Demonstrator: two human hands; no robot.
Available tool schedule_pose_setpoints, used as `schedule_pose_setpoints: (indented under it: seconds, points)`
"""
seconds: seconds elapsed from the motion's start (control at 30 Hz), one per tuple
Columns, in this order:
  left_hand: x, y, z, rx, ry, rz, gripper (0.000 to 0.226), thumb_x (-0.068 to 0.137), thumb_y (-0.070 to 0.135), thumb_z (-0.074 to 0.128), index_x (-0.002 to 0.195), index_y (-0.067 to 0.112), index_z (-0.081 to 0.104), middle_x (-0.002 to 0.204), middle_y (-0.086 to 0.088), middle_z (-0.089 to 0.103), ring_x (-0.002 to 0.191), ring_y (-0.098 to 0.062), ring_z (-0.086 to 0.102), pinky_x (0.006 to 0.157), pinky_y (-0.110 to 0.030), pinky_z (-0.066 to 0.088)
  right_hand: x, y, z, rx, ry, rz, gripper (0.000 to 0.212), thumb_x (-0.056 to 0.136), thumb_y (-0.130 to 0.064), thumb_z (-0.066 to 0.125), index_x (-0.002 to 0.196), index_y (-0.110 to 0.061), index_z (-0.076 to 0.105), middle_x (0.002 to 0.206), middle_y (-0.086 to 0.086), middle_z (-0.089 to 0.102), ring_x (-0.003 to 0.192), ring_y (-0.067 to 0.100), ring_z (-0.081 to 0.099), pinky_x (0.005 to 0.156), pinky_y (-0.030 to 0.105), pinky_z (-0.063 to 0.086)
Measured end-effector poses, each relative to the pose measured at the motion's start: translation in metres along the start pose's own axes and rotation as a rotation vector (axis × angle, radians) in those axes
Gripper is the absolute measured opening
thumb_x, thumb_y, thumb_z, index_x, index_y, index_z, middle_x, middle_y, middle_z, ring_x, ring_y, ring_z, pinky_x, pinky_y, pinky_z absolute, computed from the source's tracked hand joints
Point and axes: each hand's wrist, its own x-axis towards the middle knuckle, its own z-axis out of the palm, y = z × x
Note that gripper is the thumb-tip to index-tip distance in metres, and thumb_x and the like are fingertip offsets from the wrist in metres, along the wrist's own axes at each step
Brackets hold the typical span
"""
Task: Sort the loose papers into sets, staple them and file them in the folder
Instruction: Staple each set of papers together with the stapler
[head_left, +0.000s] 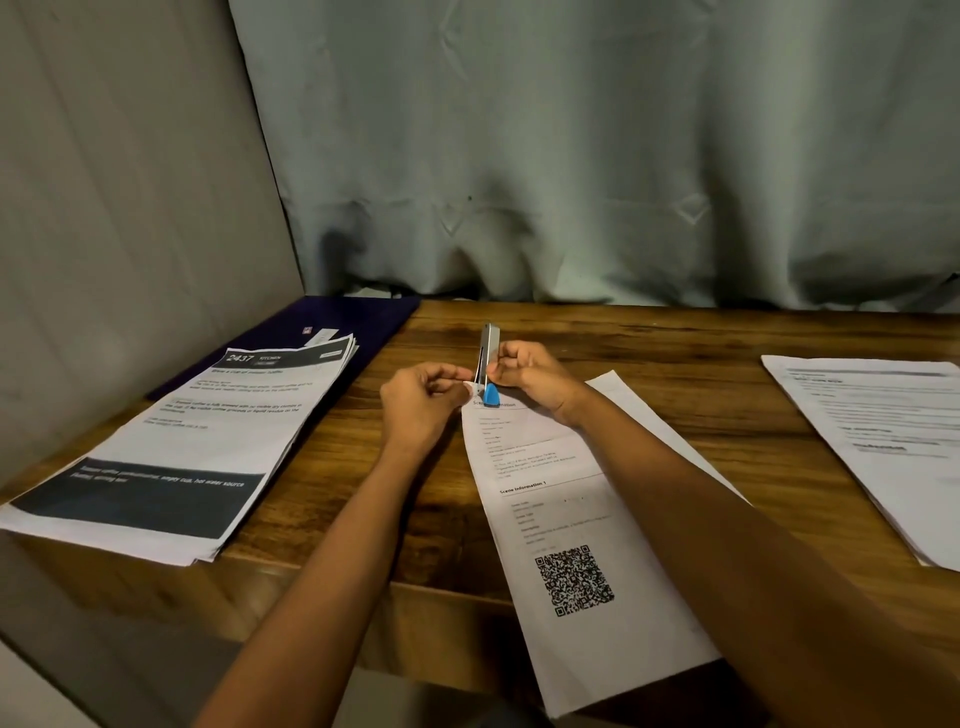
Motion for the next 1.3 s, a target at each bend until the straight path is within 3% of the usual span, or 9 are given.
schedule_pose_setpoints:
  seconds: [0.2,0.43,0.63,0.8,0.9,1.0,1.07,1.17,1.3]
  points:
    - [-0.002,-0.002,0.005,0.049,-0.079,-0.038,0.034,0.064,0.037,0.086,0.087,0.018,0.07,0.077,0.007,0.071,0.07,0.001,0.066,0.054,-0.008,0.046,0.003,0.006,0.0,0.019,0.018,0.04,0.017,0.094,-0.005,0.053,0.109,-0.012,0.057,0.102,0.008,0.067,0.1,0.021,0.064,0.094,0.034,0.051]
    - [-0.006,0.008,0.012,0.055,-0.079,-0.04,0.019,0.073,0.017,0.082,0.079,0.018,0.064,0.071,0.009,0.066,0.052,0.009,0.06,0.042,-0.005,0.04,0.002,0.005,0.001,0.017,0.055,0.035,0.032,0.095,-0.003,0.051,0.127,-0.002,0.05,0.112,0.012,0.064,0.104,0.02,0.063,0.089,0.026,0.052]
    - [-0.004,0.003,0.011,0.079,-0.074,-0.03,0.018,0.073,0.02,0.081,0.082,0.019,0.065,0.077,0.007,0.069,0.065,0.0,0.064,0.051,-0.008,0.047,0.002,0.006,0.002,0.022,0.08,0.024,0.03,0.093,-0.002,0.054,0.124,-0.002,0.053,0.109,0.011,0.066,0.102,0.021,0.065,0.089,0.028,0.053]
    - [-0.004,-0.003,0.009,-0.012,-0.088,-0.108,0.041,0.06,0.02,0.09,0.092,0.014,0.066,0.083,0.005,0.071,0.074,-0.002,0.066,0.062,-0.015,0.054,0.0,0.004,-0.002,0.084,0.076,0.019,0.031,0.094,-0.005,0.053,0.125,-0.004,0.053,0.116,0.012,0.064,0.11,0.024,0.063,0.095,0.032,0.051]
    - [-0.004,-0.003,0.009,-0.013,-0.114,-0.116,0.036,0.063,0.013,0.087,0.092,0.013,0.066,0.085,0.003,0.07,0.073,0.0,0.065,0.057,-0.009,0.051,0.0,0.0,-0.007,0.15,0.172,-0.043,0.024,0.096,-0.008,0.049,0.118,-0.013,0.058,0.115,0.005,0.065,0.116,0.023,0.059,0.104,0.035,0.044]
    - [-0.001,-0.005,0.011,-0.032,-0.087,-0.139,0.033,0.069,0.009,0.083,0.098,0.009,0.066,0.089,-0.001,0.072,0.078,-0.007,0.067,0.061,-0.012,0.053,-0.002,-0.013,-0.013,0.232,0.339,-0.081,0.023,0.097,-0.011,0.049,0.117,-0.017,0.06,0.11,0.001,0.066,0.109,0.019,0.062,0.097,0.031,0.048]
    - [0.0,-0.005,0.012,-0.03,-0.072,-0.141,0.031,0.073,0.008,0.081,0.101,0.011,0.067,0.091,-0.006,0.073,0.082,-0.013,0.07,0.065,-0.019,0.056,0.001,-0.021,-0.023,0.103,0.489,-0.115,0.027,0.096,-0.013,0.053,0.122,-0.012,0.06,0.111,0.002,0.064,0.101,0.015,0.061,0.09,0.026,0.049]
    - [-0.001,-0.005,0.013,-0.003,-0.032,-0.119,0.02,0.076,0.01,0.078,0.093,0.017,0.069,0.089,-0.01,0.072,0.085,-0.023,0.07,0.074,-0.034,0.059,0.003,-0.028,-0.048,-0.328,0.602,-0.082,0.035,0.092,-0.018,0.061,0.125,-0.007,0.059,0.114,0.007,0.064,0.1,0.019,0.062,0.084,0.027,0.05]
    - [-0.001,-0.005,0.013,-0.039,-0.004,-0.124,0.016,0.081,0.007,0.072,0.094,0.016,0.068,0.089,-0.002,0.071,0.077,-0.009,0.068,0.061,-0.018,0.056,-0.009,-0.024,-0.088,-0.842,0.579,0.051,0.039,0.086,-0.022,0.07,0.121,-0.007,0.062,0.111,0.01,0.066,0.097,0.024,0.062,0.079,0.031,0.05]
